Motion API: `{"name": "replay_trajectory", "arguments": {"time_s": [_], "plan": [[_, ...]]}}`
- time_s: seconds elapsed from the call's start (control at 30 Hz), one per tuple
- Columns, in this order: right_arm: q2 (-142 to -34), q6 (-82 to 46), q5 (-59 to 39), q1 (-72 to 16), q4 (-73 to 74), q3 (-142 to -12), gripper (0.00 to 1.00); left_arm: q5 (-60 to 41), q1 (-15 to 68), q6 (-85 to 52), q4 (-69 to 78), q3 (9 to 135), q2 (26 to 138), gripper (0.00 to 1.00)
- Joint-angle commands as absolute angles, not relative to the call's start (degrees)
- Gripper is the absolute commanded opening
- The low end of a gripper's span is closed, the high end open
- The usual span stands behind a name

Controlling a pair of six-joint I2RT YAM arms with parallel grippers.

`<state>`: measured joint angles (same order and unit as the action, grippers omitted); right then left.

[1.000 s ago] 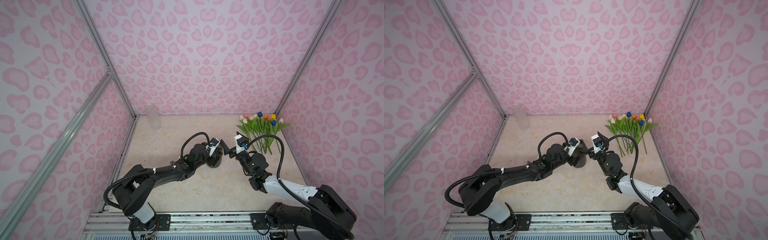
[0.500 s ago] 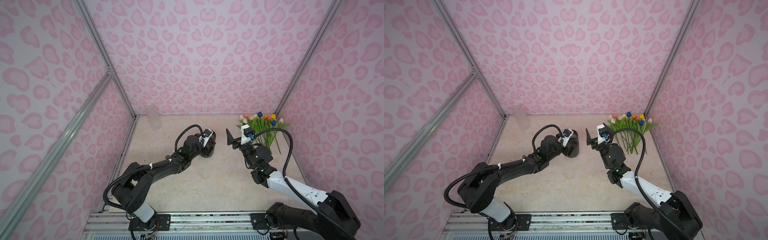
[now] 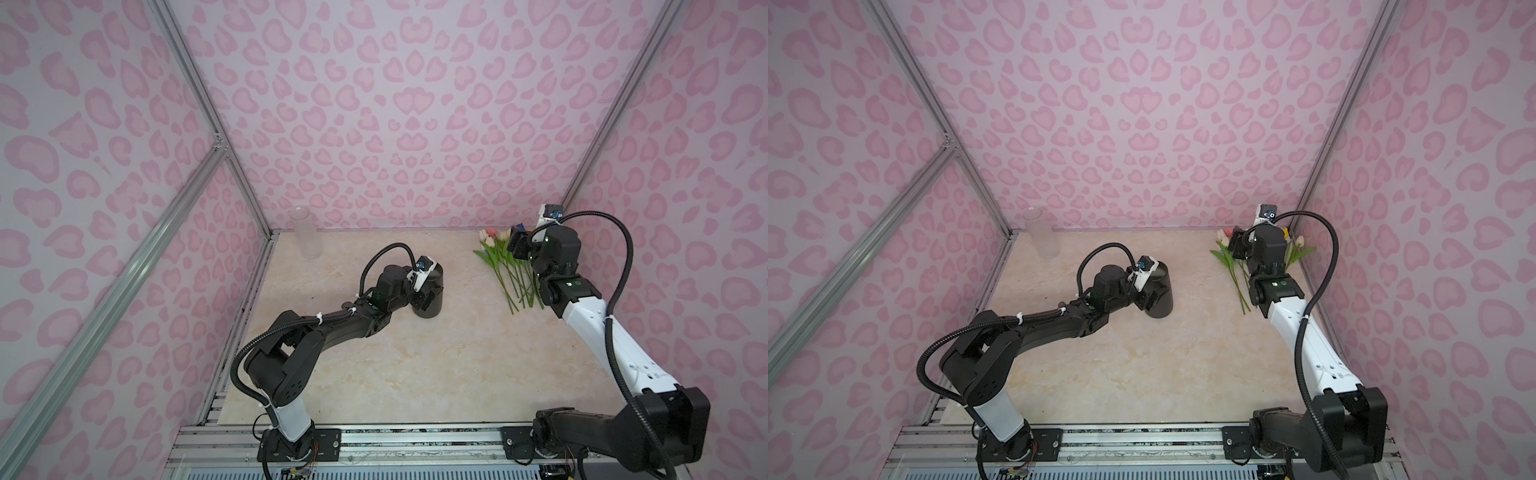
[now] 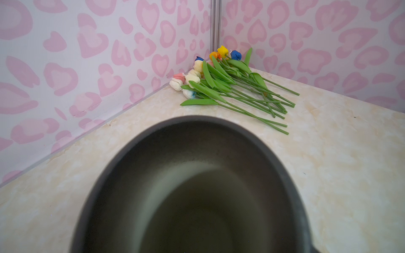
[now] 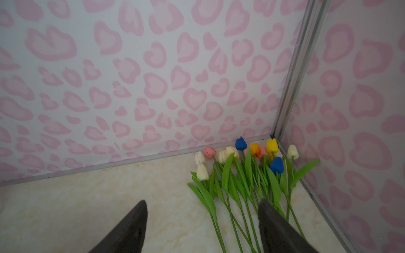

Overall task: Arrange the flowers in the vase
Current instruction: 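Lower the right gripper over the tulip stems while the left gripper holds the vase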

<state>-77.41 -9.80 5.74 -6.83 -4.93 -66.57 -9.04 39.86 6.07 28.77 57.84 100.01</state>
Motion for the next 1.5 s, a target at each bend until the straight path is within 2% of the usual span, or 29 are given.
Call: {"name": "replay_trajectory", "arguments": {"time_s": [0.0, 0.23, 0.37, 0.47, 0.5, 0.73, 1.0, 1.27, 1.47], "plan": [[-82.2, -8.8, 3.8, -6.6, -18.3, -70.0, 0.74, -8.9, 39.9, 6.4, 36.7, 58.7, 100.5, 0.51], [-89.9, -9.7, 2.6, -6.2, -18.4, -73.5, 0.74, -6.8, 40.3, 6.8, 35.7, 59.7, 101.2, 0.63], [-94.9, -7.3, 2.1, -5.8, -21.5, -77.3, 0.74, -5.0, 40.4, 7.2, 34.9, 59.0, 100.1, 0.81], [-98.6, -6.0, 2.6, -5.5, -24.3, -80.1, 0.72, -4.1, 40.3, 7.0, 34.2, 58.5, 98.4, 0.9], [-99.9, -6.0, 2.2, -5.2, -25.0, -81.0, 0.71, -4.0, 40.3, 6.9, 34.1, 58.3, 97.9, 0.99], [-105.8, -6.1, -2.7, -4.6, -29.6, -87.5, 0.68, -2.6, 40.0, 6.8, 32.4, 57.6, 95.1, 1.0], [-110.0, -5.7, 0.0, -3.5, -32.5, -90.6, 0.67, -4.3, 39.6, 7.1, 29.8, 52.6, 83.7, 1.0], [-118.5, -5.1, 1.3, -3.5, -39.0, -95.8, 0.49, -3.7, 39.6, 4.5, 27.8, 46.1, 72.8, 1.0], [-123.3, -3.7, 3.2, -4.4, -43.2, -98.5, 0.35, -2.1, 39.6, 2.9, 26.3, 41.6, 70.8, 0.99]]}}
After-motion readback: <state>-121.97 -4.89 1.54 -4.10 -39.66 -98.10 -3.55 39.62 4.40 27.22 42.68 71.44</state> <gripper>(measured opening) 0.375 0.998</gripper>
